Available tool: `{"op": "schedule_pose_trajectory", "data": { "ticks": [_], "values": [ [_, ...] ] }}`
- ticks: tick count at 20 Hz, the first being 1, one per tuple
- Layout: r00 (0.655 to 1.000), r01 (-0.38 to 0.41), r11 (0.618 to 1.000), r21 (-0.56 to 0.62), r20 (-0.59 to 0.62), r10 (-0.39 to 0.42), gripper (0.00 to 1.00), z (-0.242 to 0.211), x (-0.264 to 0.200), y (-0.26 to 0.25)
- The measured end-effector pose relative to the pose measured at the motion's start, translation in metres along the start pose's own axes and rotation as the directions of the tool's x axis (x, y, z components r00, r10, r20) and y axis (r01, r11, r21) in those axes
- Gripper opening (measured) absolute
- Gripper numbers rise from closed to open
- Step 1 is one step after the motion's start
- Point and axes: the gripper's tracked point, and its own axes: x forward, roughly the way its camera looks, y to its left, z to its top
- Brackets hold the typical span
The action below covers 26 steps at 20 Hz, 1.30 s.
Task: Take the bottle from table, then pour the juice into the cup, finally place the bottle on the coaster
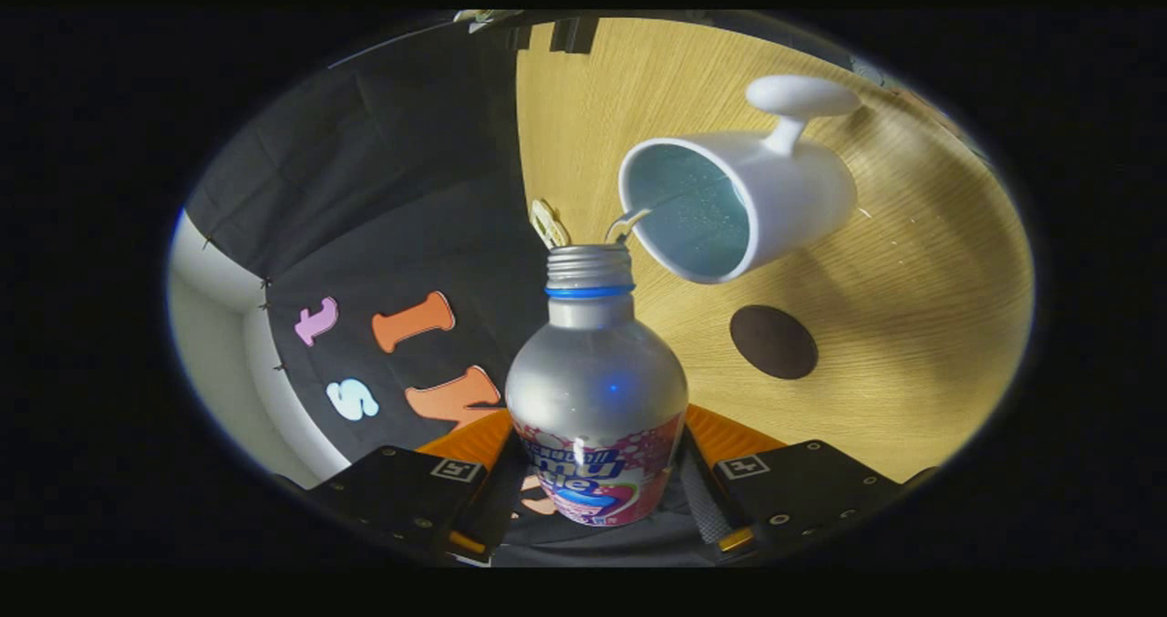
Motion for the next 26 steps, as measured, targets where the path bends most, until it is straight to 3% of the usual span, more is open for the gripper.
{"op": "schedule_pose_trajectory", "data": {
  "ticks": [26],
  "values": [
    [1.000, 0.013, 0.998, 0.065, 0.003, -0.013, 0.78, 0.0010, -0.0010, -0.0021]
  ]
}}
